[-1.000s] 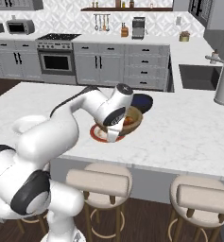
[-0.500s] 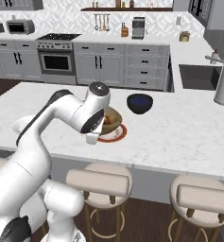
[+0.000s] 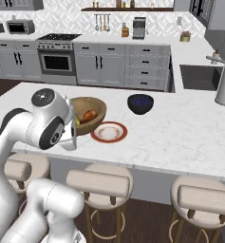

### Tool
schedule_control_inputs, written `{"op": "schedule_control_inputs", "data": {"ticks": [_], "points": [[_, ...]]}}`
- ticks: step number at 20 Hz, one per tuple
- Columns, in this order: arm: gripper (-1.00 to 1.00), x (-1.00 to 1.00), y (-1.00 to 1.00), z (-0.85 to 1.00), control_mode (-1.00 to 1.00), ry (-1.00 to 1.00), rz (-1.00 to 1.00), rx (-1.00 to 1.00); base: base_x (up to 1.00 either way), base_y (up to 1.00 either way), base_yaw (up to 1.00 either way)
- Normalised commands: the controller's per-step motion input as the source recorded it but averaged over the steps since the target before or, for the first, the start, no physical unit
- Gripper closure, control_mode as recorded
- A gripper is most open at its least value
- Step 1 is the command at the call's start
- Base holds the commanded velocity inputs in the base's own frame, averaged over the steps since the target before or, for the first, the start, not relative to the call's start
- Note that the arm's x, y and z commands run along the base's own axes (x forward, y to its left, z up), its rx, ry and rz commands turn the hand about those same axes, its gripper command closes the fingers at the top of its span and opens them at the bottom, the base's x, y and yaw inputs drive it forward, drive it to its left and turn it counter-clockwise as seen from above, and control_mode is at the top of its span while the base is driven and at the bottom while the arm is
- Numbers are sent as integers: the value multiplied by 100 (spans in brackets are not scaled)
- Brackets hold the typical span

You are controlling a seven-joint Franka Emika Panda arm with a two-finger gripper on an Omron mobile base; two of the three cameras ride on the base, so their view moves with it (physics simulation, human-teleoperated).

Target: Pick the chicken drumstick and cucumber from their plates and place them in the bowl. Then put the bowl in the fridge.

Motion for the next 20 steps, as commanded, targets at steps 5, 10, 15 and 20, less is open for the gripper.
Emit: {"op": "schedule_control_inputs", "data": {"ticks": [5,10,15,20], "points": [[100,-59,0,45,-100,-4,0,2,0,0,0],[100,-53,0,26,100,0,0,2,-40,0,0],[100,0,0,0,100,0,0,0,-97,32,0],[100,0,0,0,100,0,0,0,-85,100,9]]}}
